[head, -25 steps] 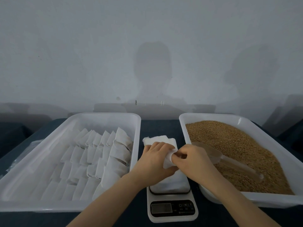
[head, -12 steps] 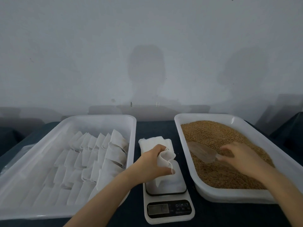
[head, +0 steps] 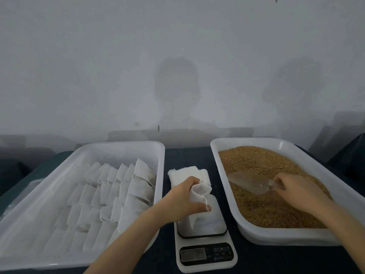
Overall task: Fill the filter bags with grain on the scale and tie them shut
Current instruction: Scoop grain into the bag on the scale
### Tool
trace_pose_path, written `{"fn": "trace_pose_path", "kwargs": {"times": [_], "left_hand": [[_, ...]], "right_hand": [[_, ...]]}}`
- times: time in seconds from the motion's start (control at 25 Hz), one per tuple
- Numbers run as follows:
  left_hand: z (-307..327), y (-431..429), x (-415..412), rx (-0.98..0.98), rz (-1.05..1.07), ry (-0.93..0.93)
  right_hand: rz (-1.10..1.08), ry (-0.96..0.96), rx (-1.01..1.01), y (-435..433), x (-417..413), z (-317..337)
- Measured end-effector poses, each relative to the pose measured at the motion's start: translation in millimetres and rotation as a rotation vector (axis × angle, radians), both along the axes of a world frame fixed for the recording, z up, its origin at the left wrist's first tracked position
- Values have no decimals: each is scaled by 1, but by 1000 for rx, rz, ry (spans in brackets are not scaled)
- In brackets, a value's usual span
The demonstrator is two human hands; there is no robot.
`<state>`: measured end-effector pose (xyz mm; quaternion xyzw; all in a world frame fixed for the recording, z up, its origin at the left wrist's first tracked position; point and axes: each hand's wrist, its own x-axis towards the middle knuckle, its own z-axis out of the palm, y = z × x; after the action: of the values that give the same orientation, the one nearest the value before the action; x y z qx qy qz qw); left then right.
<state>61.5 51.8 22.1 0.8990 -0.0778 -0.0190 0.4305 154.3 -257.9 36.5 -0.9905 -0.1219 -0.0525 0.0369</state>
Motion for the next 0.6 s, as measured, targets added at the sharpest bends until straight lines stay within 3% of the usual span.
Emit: {"fn": "trace_pose_path", "kwargs": {"times": [0.32, 0.6], "left_hand": [[-3, 1, 3, -32, 0, 28], [-5, 2, 5, -12, 4, 40]], "right_hand": [[-84, -258, -431, -35, -1, 22], [-51, -157, -174, -1, 5, -16]]}}
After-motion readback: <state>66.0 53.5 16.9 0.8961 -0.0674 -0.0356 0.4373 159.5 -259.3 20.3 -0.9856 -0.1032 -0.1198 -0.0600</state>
